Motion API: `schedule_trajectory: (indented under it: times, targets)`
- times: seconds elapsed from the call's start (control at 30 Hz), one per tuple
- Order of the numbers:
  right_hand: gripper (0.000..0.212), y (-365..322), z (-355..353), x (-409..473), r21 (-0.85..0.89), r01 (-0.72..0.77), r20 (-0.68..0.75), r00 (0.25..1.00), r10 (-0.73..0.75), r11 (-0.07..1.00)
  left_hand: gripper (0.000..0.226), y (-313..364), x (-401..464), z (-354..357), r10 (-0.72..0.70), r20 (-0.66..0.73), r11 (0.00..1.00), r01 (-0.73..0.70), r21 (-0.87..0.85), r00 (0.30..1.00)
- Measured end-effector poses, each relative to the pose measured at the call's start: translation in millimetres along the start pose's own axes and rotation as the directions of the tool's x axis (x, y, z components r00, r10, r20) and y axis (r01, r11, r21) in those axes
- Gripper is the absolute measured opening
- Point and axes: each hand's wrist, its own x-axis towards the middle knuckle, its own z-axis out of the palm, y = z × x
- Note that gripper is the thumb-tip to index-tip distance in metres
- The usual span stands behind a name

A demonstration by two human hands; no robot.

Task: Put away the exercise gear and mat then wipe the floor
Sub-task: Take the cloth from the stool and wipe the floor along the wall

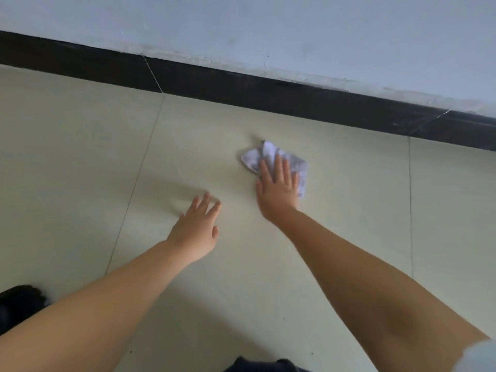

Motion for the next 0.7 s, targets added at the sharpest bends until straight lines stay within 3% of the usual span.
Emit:
schedule_trajectory:
  times: [0.07,0.1,0.17,0.2,0.27,0.33,0.37,0.43,0.47,0.5,0.53,0.57,0.63,0.7]
  targets:
    - [0.053,-35,11,-5,-0.043,0.336,0.103,0.938,-0.33,0.941,0.062,-2,1,3,0.002,-0.017,0.999,-0.002,0.053,1.0]
    - [0.052,-35,10,-1,-0.069,0.436,0.14,0.895,-0.424,0.897,0.063,-2,2,4,-0.002,-0.019,0.997,0.004,0.074,1.0]
    - [0.051,-8,-1,17,-0.147,0.494,0.133,0.868,-0.478,0.857,0.067,0,2,6,-0.016,-0.02,0.995,0.018,0.097,1.0]
    - [0.051,14,-6,24,-0.163,0.439,0.09,0.898,-0.43,0.883,0.07,2,1,8,-0.022,-0.022,0.994,0.024,0.107,1.0]
    - [0.055,74,-21,28,-0.115,0.18,-0.066,0.98,-0.189,0.977,0.078,7,-1,14,-0.03,-0.044,0.993,0.035,0.11,0.999]
    - [0.058,141,-35,19,0.004,-0.156,-0.225,0.962,0.153,0.988,0.082,10,-3,17,-0.035,-0.074,0.993,0.043,0.107,0.997]
    - [0.056,168,-43,10,0.09,-0.334,-0.227,0.91,0.346,0.938,0.083,10,-3,18,-0.034,-0.078,0.992,0.044,0.121,0.996]
    - [0.053,197,-56,3,0.246,-0.627,-0.104,0.741,0.663,0.739,0.083,7,-3,19,-0.028,-0.073,0.985,0.04,0.165,0.997]
    - [0.053,196,-58,6,0.28,-0.699,-0.066,0.67,0.739,0.658,0.084,7,-3,18,-0.025,-0.065,0.982,0.037,0.187,0.998]
    - [0.054,184,-57,11,0.281,-0.717,-0.072,0.647,0.759,0.638,0.084,6,-3,17,-0.024,-0.057,0.979,0.035,0.201,0.998]
    - [0.055,165,-52,17,0.26,-0.677,-0.098,0.691,0.716,0.688,0.084,6,-3,16,-0.025,-0.048,0.979,0.034,0.203,0.999]
    - [0.056,139,-42,21,0.215,-0.572,-0.128,0.787,0.604,0.792,0.085,6,-2,16,-0.026,-0.041,0.98,0.034,0.195,0.999]
    - [0.057,71,-10,13,0.098,-0.217,-0.133,0.964,0.229,0.971,0.084,6,-2,14,-0.03,-0.028,0.984,0.034,0.175,0.999]
    - [0.057,5,18,-15,0.032,0.114,-0.028,0.993,-0.114,0.993,0.08,5,-2,11,-0.025,-0.032,0.991,0.029,0.13,0.999]
